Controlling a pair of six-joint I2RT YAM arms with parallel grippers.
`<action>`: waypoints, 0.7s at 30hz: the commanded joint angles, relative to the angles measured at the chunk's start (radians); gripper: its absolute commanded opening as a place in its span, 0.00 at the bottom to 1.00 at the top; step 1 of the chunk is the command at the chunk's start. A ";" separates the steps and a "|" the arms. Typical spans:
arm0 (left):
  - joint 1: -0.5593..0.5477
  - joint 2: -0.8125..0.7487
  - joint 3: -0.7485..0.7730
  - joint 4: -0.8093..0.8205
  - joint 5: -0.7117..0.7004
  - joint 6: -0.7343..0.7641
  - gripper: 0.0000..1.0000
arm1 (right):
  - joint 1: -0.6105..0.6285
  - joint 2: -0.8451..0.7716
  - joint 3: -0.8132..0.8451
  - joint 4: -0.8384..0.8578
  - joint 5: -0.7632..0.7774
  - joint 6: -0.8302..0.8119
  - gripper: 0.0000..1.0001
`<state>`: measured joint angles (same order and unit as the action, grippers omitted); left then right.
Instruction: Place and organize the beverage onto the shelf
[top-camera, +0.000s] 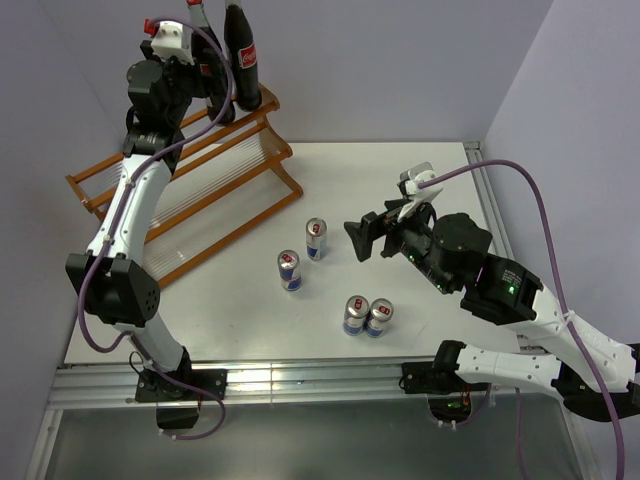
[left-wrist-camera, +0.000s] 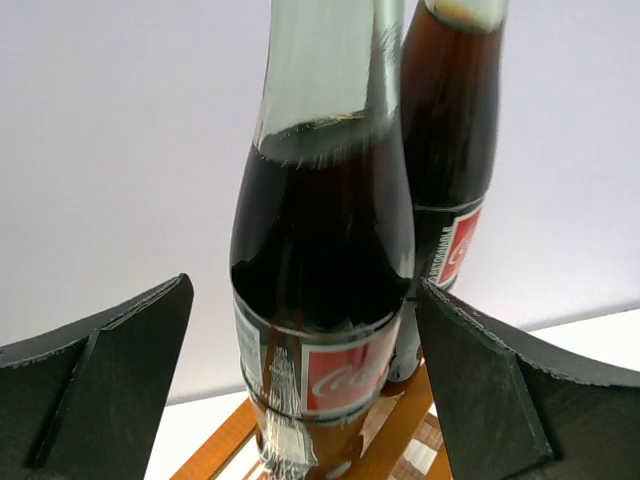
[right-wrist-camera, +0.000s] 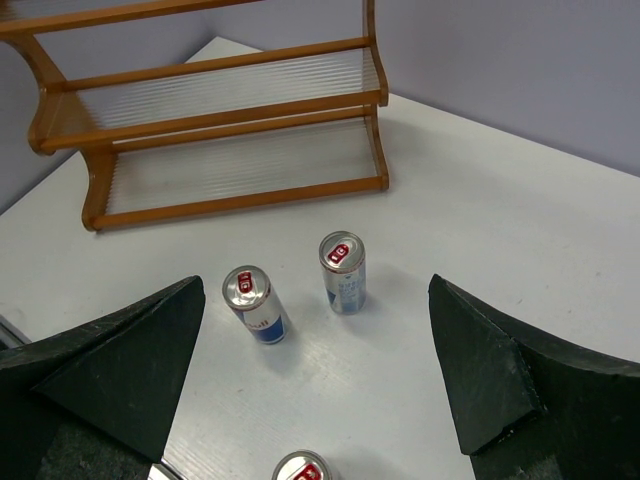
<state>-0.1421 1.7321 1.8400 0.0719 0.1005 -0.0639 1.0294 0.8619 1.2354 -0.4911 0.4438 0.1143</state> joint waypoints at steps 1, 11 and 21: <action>-0.004 -0.077 -0.013 0.054 -0.002 -0.008 1.00 | -0.005 0.003 -0.001 0.046 0.001 0.004 1.00; -0.004 -0.207 -0.077 0.042 0.056 -0.092 0.99 | -0.009 0.046 -0.005 0.026 0.029 0.054 1.00; -0.008 -0.386 -0.082 -0.231 0.067 -0.203 0.99 | -0.020 0.143 -0.046 -0.046 0.058 0.172 1.00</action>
<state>-0.1425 1.4303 1.7554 -0.0589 0.1432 -0.2054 1.0161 0.9817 1.2137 -0.5182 0.4789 0.2230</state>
